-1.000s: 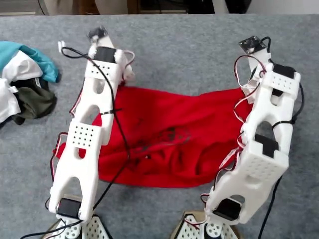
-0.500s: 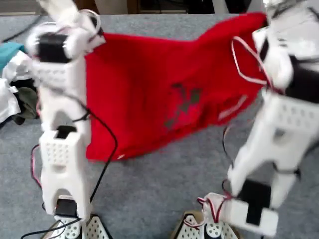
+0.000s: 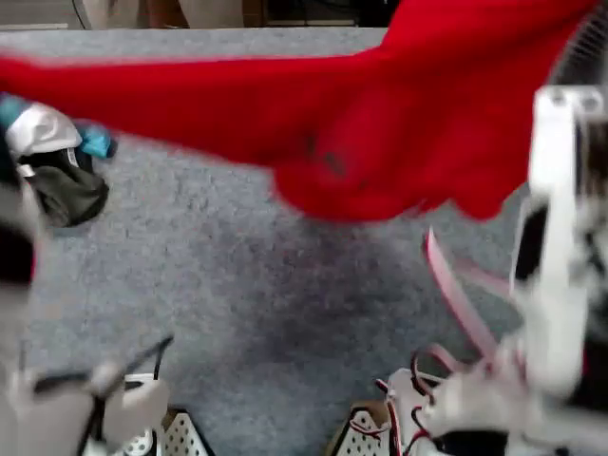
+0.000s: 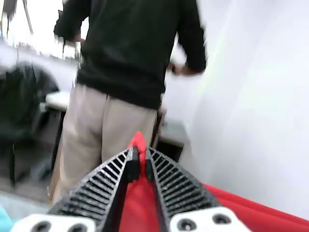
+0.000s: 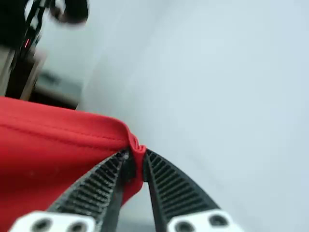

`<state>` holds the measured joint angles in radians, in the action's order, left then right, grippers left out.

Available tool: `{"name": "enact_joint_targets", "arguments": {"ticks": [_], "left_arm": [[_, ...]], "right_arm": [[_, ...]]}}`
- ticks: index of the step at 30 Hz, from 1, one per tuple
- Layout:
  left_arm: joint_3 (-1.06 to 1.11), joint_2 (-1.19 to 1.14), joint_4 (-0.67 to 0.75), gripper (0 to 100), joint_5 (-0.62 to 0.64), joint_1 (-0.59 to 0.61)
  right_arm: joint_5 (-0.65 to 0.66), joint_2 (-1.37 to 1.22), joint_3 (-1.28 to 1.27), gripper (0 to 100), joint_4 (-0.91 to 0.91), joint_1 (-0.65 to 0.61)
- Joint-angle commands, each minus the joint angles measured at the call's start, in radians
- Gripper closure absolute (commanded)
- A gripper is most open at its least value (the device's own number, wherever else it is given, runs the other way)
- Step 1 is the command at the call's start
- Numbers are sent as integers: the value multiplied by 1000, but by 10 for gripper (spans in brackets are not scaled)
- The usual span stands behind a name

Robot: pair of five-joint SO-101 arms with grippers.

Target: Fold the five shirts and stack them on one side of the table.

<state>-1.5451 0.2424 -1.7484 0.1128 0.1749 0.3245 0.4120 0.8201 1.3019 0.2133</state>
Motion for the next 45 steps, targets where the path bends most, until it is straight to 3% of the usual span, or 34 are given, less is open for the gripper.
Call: {"name": "enact_joint_targets", "arguments": {"ticks": [1,13,27,31,40,45], "left_arm": [[144,36,-9,981,-26,15],[187,200,-12,981,-69,15],[842,796,-9,981,-72,15],[1026,920,12,981,-144,15],[1112,981,63,981,-164,15],[1166,970,89,981,-161,12]], "right_arm": [[-18,-16,-19,997,28,-1],[-17,114,185,997,77,-2],[-15,283,257,997,-103,-7],[-15,295,254,997,-201,-7],[-11,295,251,997,-146,-2],[80,291,99,997,-103,-8]]}}
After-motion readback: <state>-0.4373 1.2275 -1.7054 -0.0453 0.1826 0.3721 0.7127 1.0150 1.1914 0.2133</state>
